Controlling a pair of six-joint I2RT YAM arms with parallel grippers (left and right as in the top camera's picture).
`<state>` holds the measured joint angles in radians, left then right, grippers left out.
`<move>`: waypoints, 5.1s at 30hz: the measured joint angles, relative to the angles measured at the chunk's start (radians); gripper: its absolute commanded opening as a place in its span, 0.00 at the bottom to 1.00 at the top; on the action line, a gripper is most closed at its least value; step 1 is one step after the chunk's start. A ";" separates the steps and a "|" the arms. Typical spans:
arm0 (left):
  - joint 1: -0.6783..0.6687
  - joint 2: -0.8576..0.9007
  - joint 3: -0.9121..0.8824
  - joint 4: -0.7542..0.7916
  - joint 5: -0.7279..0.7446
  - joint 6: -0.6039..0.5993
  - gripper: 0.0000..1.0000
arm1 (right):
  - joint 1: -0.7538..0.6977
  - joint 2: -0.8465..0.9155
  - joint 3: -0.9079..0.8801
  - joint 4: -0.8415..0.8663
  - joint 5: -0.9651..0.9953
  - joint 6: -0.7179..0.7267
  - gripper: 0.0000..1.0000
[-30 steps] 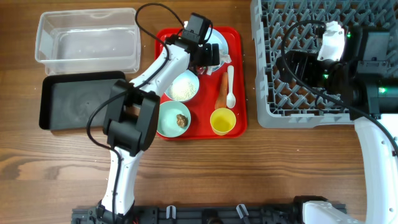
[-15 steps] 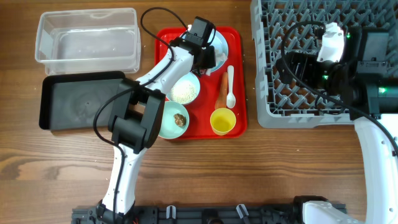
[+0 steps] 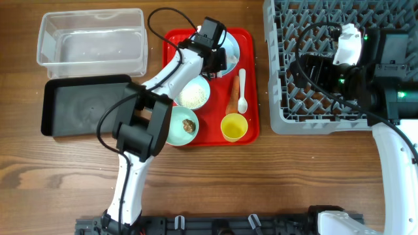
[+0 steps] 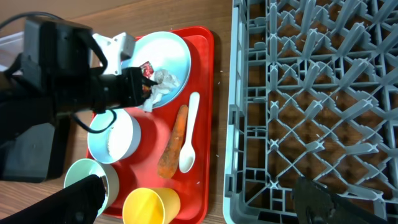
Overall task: Sort waste into correct bins and load items into the dishwasher rack
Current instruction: 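Grasp the red wrapper and white tissue with the left gripper, then carry the wrapper and tissue left and drop them into the clear bin, then reach the left gripper to the white rice bowl and grasp its rim, then lift the rice bowl left and tip the rice onto the black tray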
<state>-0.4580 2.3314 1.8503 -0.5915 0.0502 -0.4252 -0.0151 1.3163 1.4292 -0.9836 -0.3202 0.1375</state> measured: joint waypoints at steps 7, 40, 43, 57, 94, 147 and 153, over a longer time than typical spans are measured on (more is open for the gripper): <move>0.028 -0.175 0.000 -0.038 0.001 0.000 0.04 | 0.000 0.000 0.000 0.000 0.000 0.000 1.00; 0.462 -0.351 0.002 -0.164 -0.225 0.000 0.04 | 0.000 0.000 0.000 0.000 0.000 0.000 1.00; 0.462 -0.330 0.002 -0.142 -0.226 0.000 0.04 | 0.000 0.000 0.000 -0.002 0.000 0.000 1.00; 0.483 -0.213 0.002 0.002 -0.251 0.000 1.00 | 0.000 0.000 0.000 -0.004 0.000 0.009 1.00; 0.139 -0.308 0.000 -0.510 0.215 0.222 0.79 | 0.000 0.026 0.000 -0.003 0.000 0.009 1.00; 0.058 -0.318 -0.201 -0.388 0.039 0.173 0.04 | 0.000 0.026 0.000 -0.024 0.000 0.009 1.00; 0.222 -0.462 -0.185 -0.494 0.112 0.161 0.04 | 0.000 0.026 0.000 -0.023 0.000 0.009 1.00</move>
<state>-0.2356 1.8690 1.6650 -1.0859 0.1623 -0.2646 -0.0151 1.3426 1.4296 -1.0065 -0.3202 0.1463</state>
